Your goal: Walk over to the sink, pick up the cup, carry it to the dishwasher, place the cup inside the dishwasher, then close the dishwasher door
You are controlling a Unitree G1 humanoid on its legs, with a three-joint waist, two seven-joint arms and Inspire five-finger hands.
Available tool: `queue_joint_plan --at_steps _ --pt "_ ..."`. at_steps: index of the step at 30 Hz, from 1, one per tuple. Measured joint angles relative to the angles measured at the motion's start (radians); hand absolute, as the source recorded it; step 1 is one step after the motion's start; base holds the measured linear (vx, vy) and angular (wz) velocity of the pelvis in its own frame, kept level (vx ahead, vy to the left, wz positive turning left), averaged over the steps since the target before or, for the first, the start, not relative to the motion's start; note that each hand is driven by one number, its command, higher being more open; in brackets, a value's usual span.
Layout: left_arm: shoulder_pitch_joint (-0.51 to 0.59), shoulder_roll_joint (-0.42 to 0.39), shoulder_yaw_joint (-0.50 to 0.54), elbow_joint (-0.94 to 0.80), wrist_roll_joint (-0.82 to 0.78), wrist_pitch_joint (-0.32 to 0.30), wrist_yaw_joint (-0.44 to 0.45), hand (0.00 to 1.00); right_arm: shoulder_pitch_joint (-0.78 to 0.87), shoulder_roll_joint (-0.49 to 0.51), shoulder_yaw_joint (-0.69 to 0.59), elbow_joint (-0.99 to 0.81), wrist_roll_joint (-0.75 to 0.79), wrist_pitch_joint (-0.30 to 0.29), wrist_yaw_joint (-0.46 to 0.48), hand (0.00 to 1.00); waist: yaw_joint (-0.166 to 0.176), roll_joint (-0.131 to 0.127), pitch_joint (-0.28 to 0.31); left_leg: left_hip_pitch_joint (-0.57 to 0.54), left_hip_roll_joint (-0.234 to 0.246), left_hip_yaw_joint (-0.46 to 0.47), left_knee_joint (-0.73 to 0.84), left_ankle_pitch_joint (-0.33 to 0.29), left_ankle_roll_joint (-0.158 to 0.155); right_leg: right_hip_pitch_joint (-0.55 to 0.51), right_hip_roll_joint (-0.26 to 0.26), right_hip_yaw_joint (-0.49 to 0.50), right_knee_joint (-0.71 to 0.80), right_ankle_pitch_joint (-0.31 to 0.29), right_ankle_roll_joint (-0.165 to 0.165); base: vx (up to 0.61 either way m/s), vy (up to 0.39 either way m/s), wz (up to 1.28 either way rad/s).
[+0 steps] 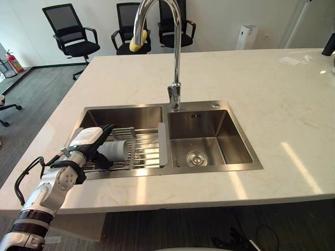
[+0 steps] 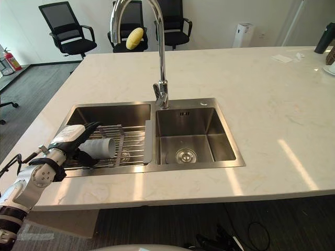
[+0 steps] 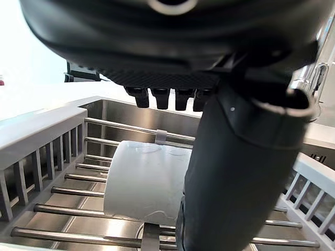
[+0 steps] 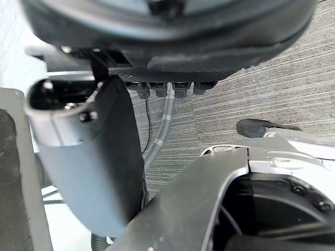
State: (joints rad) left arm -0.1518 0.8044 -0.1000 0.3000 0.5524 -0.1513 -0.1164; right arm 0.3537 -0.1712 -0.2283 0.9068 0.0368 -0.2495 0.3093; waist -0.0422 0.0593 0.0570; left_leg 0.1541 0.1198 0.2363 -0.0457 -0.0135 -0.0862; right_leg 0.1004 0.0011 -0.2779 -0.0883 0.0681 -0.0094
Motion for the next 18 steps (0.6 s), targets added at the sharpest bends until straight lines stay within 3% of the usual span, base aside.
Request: queue_joint_plan --at_steps 15,16,18 --pt "-0.042 0.001 -0.032 0.108 -0.027 0.047 -0.072 1.0 0.01 -0.005 0.007 -0.041 0.0 0.032 0.012 1.0 -0.012 0.004 0.002 0.004 0.004 0.022 0.012 -0.014 -0.02 -0.007 0.003 0.028 0.002 0.0 0.0 0.03 0.017 -0.06" --pt "-0.043 0.001 -0.032 0.11 -0.027 0.049 -0.08 0.0 0.013 -0.01 0.017 -0.049 0.0 0.033 0.012 1.0 -0.016 0.004 0.003 0.004 0.004 0.022 0.013 -0.015 -0.021 -0.007 0.003 0.028 0.003 0.0 0.0 0.0 0.0 0.0" --pt "-0.043 0.001 -0.035 0.113 -0.042 0.053 -0.086 0.0 0.013 -0.017 0.026 -0.059 -0.001 0.037 0.017 1.0 -0.021 0.005 0.003 0.004 0.004 0.022 0.015 -0.016 -0.023 -0.007 0.003 0.03 0.003 0.0 0.0 0.0 0.0 0.0"
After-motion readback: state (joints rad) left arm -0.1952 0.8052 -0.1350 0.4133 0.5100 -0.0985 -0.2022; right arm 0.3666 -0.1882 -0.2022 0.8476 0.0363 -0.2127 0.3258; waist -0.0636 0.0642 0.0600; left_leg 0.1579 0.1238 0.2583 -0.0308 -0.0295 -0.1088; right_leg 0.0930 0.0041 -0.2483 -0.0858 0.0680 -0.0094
